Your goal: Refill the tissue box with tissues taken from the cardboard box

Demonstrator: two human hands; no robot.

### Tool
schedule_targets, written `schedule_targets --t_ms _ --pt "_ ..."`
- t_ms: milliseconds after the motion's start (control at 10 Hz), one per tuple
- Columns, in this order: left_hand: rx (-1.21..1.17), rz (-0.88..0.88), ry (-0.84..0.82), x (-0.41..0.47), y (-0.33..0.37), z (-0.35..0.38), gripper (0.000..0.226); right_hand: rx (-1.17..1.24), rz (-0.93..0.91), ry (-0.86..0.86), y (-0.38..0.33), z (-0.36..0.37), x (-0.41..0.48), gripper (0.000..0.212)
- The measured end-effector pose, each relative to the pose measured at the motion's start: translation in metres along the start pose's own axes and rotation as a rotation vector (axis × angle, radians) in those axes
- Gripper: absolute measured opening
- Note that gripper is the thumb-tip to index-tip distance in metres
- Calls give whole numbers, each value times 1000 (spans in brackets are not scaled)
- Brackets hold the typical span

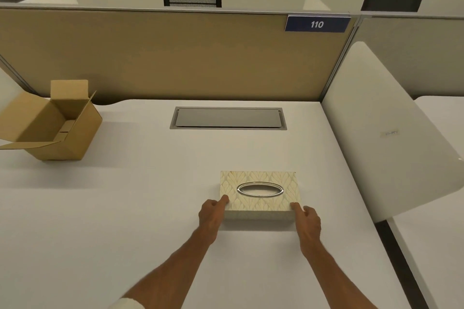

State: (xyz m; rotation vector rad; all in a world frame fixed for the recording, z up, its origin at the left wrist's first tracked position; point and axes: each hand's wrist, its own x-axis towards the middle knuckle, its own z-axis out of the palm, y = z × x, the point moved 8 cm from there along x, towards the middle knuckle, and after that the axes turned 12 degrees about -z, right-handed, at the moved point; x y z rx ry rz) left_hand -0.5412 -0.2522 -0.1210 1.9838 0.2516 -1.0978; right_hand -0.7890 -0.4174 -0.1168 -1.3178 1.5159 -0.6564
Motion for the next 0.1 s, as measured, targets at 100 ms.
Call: schedule_targets --t_ms 100 --pt "148 138 67 2 18 -20 43 -196 -171 130 -27 -10 -13 65"
